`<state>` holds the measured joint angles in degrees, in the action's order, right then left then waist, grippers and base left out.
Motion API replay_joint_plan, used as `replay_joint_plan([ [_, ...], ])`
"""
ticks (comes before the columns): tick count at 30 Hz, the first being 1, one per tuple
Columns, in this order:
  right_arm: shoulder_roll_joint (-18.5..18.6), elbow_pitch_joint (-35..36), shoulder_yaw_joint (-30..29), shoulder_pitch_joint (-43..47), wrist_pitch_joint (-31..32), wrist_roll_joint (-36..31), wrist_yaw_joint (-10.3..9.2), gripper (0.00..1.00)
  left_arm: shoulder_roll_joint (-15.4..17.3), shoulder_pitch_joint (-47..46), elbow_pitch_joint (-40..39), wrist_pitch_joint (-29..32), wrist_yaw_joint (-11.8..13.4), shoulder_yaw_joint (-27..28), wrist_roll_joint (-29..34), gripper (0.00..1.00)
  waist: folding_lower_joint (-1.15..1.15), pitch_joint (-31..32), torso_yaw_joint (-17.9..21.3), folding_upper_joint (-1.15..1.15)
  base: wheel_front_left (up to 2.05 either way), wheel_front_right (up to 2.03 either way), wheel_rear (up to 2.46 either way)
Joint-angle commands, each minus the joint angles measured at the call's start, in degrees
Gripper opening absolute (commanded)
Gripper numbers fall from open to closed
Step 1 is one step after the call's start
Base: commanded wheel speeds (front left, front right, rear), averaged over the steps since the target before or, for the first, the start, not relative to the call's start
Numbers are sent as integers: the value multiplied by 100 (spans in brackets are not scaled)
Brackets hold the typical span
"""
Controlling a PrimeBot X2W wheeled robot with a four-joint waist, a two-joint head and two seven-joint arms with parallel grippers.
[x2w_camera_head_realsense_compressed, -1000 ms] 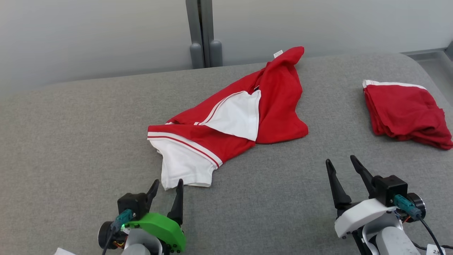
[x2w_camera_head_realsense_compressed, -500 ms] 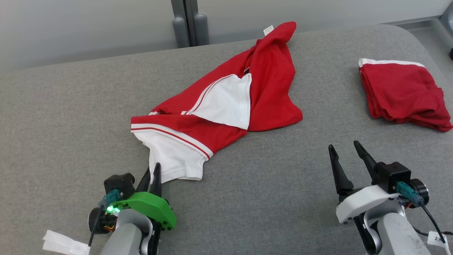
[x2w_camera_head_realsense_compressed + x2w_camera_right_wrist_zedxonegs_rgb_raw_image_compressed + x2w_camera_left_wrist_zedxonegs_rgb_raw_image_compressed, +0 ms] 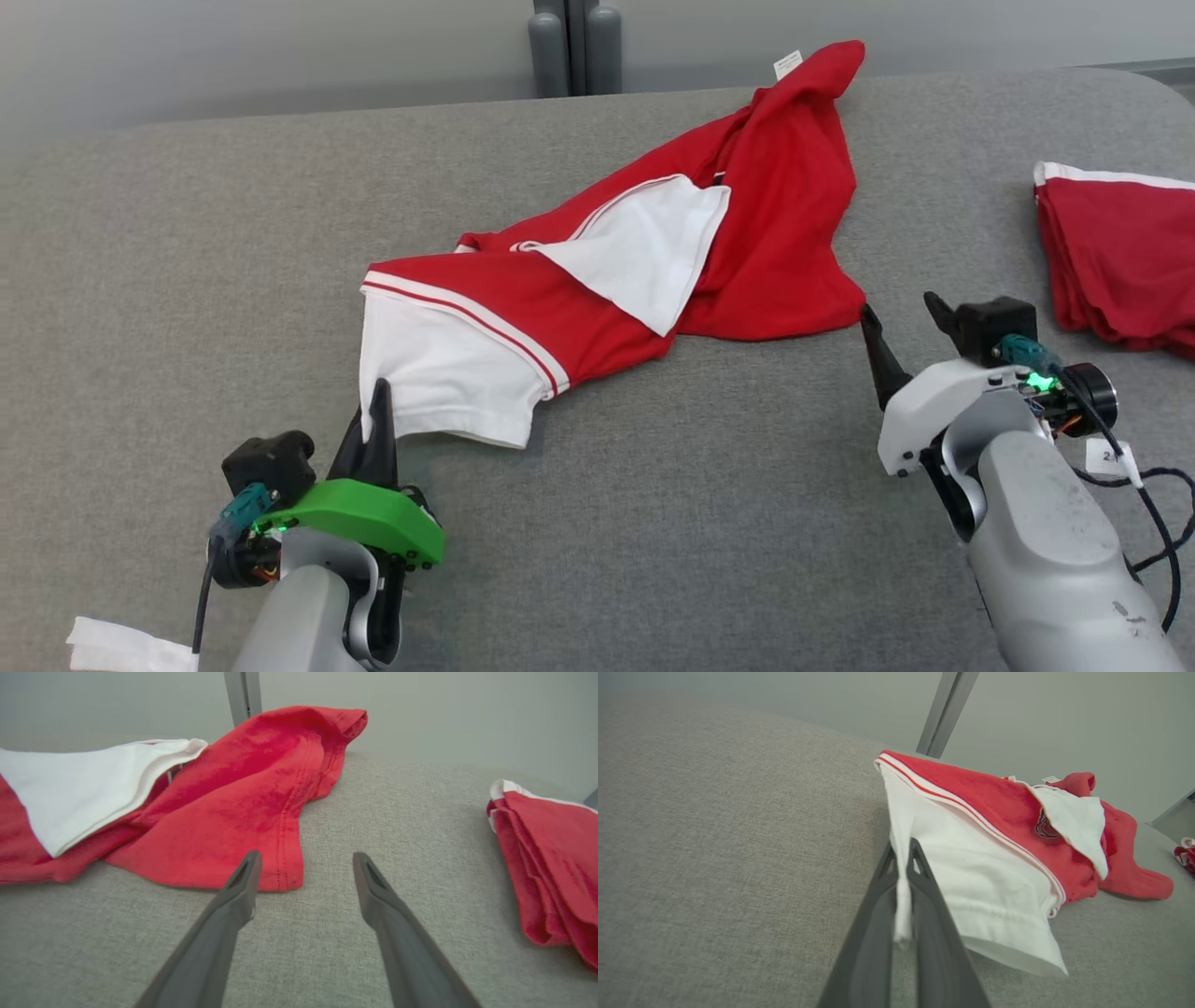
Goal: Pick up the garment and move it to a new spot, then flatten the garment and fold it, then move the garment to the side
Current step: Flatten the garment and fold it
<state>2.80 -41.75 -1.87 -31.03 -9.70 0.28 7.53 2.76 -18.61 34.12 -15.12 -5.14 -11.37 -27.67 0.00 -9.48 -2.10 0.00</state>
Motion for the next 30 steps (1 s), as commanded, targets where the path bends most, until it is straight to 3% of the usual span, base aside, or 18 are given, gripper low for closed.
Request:
replay_joint_plan([
  [1,21,-256,-108,-216,83,-180,-9,100,26,80,-69,-1,-25,-11,-28,0,0,-106,-196,0,0,0,0],
  [9,22,-1421,-584,-862,437,-881,-9,100,25,155,-289,-1,14,-134,-86,0,0,-229,-441,0,0,0,0],
  [14,19,-1872,-523,-1056,402,-895,-9,100,25,199,-355,-1,38,-157,-114,0,0,-247,-477,0,0,0,0],
  [16,20,-2017,-471,-1116,354,-826,-9,73,25,216,-368,-1,42,-157,-119,0,0,-249,-479,0,0,0,0],
  [17,20,-2090,-428,-1173,305,-796,-9,52,25,218,-384,-1,42,-154,-116,0,0,-255,-479,0,0,0,0],
  [23,20,-2455,-282,-1484,211,-509,-9,3,25,173,-469,-1,33,-121,-71,0,0,-338,-472,0,0,0,0],
  [30,22,-2684,-153,-1841,-218,194,-9,0,25,78,-562,-1,-49,-106,-237,0,0,-332,-424,0,0,0,0],
])
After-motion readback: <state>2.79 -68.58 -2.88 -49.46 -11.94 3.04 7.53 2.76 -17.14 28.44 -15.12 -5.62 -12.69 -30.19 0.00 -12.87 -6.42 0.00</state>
